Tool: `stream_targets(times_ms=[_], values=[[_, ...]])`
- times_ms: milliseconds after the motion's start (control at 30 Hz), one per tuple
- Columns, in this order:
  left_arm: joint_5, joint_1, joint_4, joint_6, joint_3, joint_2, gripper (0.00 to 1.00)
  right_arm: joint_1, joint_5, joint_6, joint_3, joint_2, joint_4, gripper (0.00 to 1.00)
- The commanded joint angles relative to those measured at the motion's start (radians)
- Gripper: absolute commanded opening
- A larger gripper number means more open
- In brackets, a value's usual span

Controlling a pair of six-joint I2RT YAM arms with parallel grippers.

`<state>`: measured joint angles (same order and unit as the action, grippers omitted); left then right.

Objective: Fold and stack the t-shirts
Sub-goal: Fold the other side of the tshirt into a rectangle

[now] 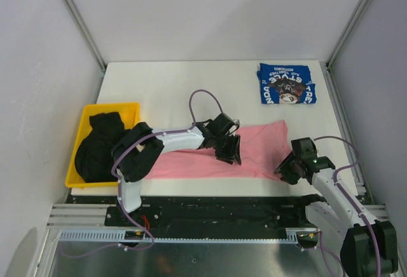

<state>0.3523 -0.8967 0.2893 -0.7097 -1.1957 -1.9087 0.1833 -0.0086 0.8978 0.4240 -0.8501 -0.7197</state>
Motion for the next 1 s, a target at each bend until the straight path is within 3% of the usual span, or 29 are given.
stream_targets(times_ms=[0,167,367,700,967], values=[[0.016,-0.008,-0.022,-0.023,-0.041,-0.008,0.45,-0.004,-0.037,0.015,-0.010,0.002,0.044,0.41],[0.018,-0.012,-0.022,-0.029,-0.054,-0.024,0.42,-0.006,-0.054,0.014,-0.014,-0.001,0.057,0.38],[0.026,-0.022,-0.022,-0.034,-0.071,-0.040,0.37,-0.005,-0.061,0.010,-0.014,-0.001,0.066,0.26],[0.036,-0.024,-0.022,-0.040,-0.075,-0.031,0.15,-0.011,-0.067,0.001,-0.010,0.003,0.063,0.02],[0.037,-0.024,-0.021,-0.042,-0.063,-0.004,0.03,-0.004,-0.079,0.004,0.051,0.048,0.005,0.00]])
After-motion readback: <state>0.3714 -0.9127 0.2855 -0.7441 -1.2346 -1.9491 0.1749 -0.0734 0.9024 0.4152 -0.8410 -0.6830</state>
